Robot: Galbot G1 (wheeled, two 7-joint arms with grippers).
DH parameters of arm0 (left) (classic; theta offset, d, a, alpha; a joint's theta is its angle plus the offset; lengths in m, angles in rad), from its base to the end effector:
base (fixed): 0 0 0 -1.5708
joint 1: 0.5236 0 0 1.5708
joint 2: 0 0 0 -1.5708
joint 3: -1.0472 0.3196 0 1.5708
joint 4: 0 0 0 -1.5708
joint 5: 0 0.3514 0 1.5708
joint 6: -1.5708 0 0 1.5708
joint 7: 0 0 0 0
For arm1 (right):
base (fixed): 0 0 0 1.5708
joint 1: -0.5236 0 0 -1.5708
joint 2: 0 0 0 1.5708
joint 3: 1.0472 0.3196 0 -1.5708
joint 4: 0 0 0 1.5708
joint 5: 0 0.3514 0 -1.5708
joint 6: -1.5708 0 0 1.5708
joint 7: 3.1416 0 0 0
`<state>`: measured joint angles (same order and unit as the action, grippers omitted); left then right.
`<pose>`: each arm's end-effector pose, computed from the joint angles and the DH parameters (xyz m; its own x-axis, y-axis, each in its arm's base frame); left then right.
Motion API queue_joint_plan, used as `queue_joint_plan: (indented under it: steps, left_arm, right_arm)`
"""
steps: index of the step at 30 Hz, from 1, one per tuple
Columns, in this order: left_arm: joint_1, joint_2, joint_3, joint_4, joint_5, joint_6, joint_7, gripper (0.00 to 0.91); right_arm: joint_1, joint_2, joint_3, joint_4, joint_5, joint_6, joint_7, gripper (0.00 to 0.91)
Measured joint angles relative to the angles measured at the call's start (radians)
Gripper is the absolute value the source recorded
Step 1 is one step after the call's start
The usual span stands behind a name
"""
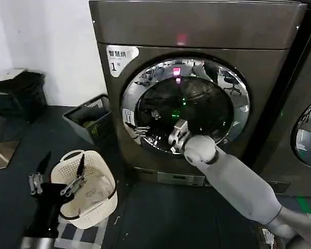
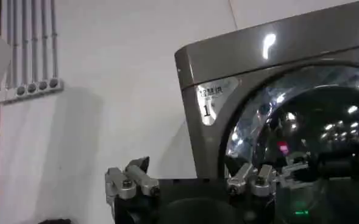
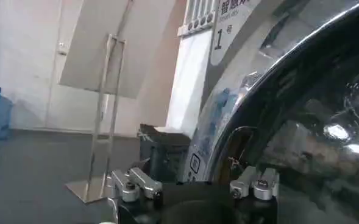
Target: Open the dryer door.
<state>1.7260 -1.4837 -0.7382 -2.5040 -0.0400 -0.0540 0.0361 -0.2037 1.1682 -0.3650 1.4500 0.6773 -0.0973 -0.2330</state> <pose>0.1382 0.0476 -0.1542 -0.9503 -0.0110 -0.3113 -0.0681 0.9825 0.1733 0.4742 0.1073 -0.1276 -0.5793 -0.8133 -0.0545 -0.7923 0.5776 -0.1968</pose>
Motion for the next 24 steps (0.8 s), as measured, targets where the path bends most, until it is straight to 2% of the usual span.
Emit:
queue_joint_plan:
  steps: [24]
  left_arm:
    - [0.005,-0.001,-0.002,-0.002,0.004,0.0,0.002,0.907]
  right_arm:
    - [0.026,0.079,-0.01,-0.109,-0.009,0.01,-0.026,0.907]
